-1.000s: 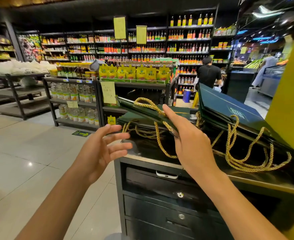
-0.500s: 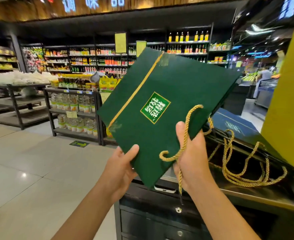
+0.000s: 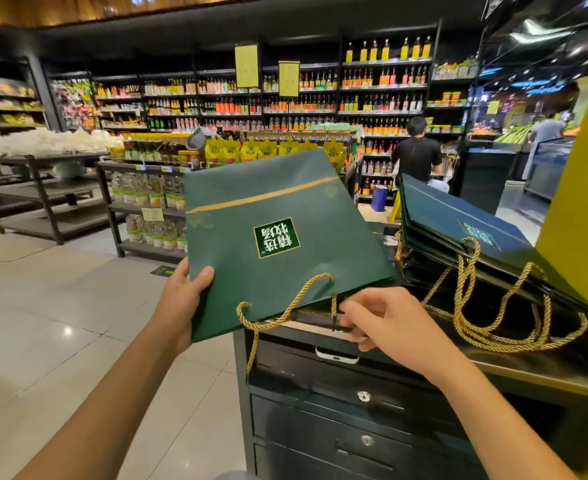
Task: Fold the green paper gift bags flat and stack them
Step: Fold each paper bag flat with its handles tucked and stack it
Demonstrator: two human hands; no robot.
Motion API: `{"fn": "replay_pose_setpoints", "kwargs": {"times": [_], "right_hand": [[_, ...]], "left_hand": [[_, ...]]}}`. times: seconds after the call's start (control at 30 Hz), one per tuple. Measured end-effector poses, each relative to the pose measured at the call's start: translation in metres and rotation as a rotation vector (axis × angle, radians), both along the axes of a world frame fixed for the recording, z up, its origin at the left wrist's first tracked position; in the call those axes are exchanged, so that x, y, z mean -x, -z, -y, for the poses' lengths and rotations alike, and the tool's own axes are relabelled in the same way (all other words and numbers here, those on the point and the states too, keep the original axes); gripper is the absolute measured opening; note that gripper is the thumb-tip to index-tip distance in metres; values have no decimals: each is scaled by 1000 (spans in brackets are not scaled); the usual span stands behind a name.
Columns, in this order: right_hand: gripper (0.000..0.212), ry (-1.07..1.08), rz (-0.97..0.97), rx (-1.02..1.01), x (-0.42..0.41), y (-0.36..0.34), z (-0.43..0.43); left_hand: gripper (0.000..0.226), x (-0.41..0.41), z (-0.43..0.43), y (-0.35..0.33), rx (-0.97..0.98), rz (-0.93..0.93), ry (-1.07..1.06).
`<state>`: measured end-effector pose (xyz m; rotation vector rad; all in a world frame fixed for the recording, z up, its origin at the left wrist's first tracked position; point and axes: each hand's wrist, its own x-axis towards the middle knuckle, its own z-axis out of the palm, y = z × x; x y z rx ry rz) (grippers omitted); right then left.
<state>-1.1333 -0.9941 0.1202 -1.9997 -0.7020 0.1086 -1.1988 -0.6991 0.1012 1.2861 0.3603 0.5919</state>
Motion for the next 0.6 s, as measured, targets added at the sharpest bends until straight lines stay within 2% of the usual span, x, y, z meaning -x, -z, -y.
{"fn": "replay_pose_setpoints", "kwargs": {"times": [0.13, 0.23, 0.27, 0.37, 0.43, 0.5, 0.6], "right_hand": [[28, 126, 335, 101, -13, 6, 5], [12, 171, 532, 56, -30, 13, 1], [15, 160, 574, 89, -38, 17, -1], [40, 103, 572, 306, -59, 31, -4], [46, 71, 495, 399, -63, 40, -5], [46, 61, 423, 401, -65, 47, -5], [46, 66, 438, 409, -65, 48, -6]], "left_hand": [[37, -9, -5, 9, -90, -119, 1], [32, -16, -1, 11, -154, -158, -11], [30, -19, 1, 11, -189, -169, -22], [25, -26, 4, 12, -339, -202, -61], [21, -30, 6, 11, -416, -208, -81], [21, -34, 9, 11, -547, -237, -115], [40, -39, 9, 6, -976, -458, -242]]}}
